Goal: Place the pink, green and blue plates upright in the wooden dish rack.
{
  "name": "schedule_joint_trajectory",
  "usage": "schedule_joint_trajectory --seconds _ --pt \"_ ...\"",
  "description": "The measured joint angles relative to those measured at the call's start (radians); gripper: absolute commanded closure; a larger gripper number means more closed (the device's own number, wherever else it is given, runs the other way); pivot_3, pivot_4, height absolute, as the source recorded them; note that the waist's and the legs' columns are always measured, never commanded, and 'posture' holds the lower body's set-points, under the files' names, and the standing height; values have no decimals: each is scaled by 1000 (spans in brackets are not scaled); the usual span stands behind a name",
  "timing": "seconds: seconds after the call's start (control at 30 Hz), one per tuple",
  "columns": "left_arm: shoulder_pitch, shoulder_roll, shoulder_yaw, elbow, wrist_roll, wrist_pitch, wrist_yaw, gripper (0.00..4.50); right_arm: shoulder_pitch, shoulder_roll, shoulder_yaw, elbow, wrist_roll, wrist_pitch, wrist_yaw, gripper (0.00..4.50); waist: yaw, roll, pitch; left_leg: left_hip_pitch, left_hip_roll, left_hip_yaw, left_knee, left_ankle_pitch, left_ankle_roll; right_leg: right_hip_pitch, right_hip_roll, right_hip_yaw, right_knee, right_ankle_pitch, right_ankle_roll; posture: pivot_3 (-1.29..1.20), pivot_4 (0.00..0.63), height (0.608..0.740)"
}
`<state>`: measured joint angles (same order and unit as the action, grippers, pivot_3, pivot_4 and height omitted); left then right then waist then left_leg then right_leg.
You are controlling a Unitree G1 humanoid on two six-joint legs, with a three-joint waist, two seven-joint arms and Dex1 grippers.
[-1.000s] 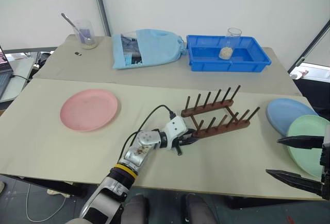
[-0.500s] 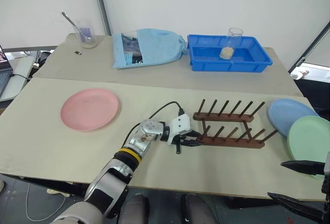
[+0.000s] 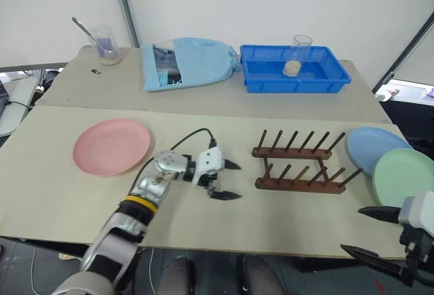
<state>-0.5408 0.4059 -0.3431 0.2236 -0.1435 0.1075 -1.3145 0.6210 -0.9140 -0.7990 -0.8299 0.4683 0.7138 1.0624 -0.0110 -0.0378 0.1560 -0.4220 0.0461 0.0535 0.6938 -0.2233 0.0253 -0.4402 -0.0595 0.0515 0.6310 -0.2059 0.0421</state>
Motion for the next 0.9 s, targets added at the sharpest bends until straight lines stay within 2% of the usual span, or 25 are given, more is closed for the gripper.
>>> schedule_joint_trajectory --seconds 0.03,0.2,0.23,0.4,0.43,0.6,0.9 --pt "28 4 -8 -55 -8 42 2 1793 -26 -17 52 33 -33 -19 -18 531 4 1 0 0 -1 0 0 0 0 1 -1 0 0 0 0 0 150 696" --pt "97 -104 -90 -186 35 166 156 4244 -194 -112 329 210 -189 -119 -88 2255 25 0 0 -2 -5 0 3 0 0 1 -2 1 -1 0 0 0 150 696" --pt "99 -123 -104 -187 55 177 188 4500 -228 -119 372 240 -213 -133 -101 2542 25 0 0 -2 -5 0 3 0 0 1 -1 1 -1 0 0 0 150 696" --pt "110 -228 -186 -140 188 147 390 4500 -445 -105 618 440 -351 -211 -186 4324 20 1 -1 -1 -4 -1 1 0 0 1 2 1 0 0 0 0 150 696" --pt "108 -255 -192 -120 206 134 428 4500 -483 -96 653 472 -373 -223 -197 4463 21 1 -1 -1 -4 -2 1 0 0 1 2 1 1 0 0 0 150 696" --pt "42 -355 -182 14 249 114 589 4500 -611 -58 757 590 -439 -281 -231 4463 23 2 -1 -1 -5 -2 3 0 1 1 1 2 1 1 2 0 150 696" --pt "-97 -399 -102 249 265 34 730 4500 -733 -18 797 744 -478 -363 -240 4463 20 2 -1 -1 -6 -2 2 0 1 1 2 3 0 1 3 0 150 696"
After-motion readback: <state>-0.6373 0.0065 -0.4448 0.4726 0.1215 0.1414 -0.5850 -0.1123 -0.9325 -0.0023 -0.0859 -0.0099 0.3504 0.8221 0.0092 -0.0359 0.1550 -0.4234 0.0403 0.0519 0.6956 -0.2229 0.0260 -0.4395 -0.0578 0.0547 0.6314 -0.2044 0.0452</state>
